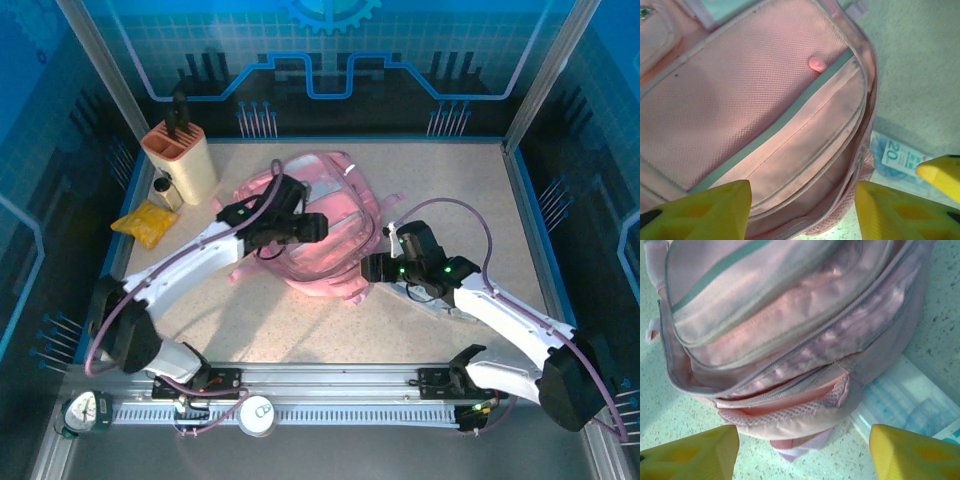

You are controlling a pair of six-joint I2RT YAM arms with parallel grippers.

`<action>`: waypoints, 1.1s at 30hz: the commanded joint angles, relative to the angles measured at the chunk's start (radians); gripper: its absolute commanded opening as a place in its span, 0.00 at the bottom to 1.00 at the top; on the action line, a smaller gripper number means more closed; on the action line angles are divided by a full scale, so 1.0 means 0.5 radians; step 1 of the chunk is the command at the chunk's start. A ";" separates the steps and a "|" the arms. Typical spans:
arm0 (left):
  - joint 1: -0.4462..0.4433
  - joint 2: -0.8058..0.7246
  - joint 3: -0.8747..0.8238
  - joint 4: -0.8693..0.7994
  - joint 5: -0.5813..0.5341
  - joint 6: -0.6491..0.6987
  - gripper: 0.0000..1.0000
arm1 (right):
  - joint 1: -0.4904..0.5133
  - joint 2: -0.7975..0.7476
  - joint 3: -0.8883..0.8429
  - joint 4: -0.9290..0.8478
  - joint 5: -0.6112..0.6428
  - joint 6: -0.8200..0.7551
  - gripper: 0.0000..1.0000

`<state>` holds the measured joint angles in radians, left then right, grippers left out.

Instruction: Pack the student bag

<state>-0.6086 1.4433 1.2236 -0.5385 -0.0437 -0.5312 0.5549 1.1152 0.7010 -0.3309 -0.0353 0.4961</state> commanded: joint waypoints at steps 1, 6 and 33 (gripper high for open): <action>0.106 -0.194 -0.275 0.118 -0.003 -0.169 0.60 | -0.011 0.013 0.005 -0.112 -0.135 -0.010 0.70; 0.391 -0.411 -0.667 0.152 -0.022 -0.345 0.66 | 0.103 0.072 0.011 -0.100 -0.212 0.103 0.70; 1.003 0.344 -0.725 0.903 0.462 -0.489 0.02 | 0.252 0.651 0.071 0.419 -0.067 0.271 0.72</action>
<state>-0.1074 1.6215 0.8349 -0.1387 0.1413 -0.7673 0.7044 1.4105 0.6827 -0.1680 -0.1120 0.6582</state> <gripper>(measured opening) 0.049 0.717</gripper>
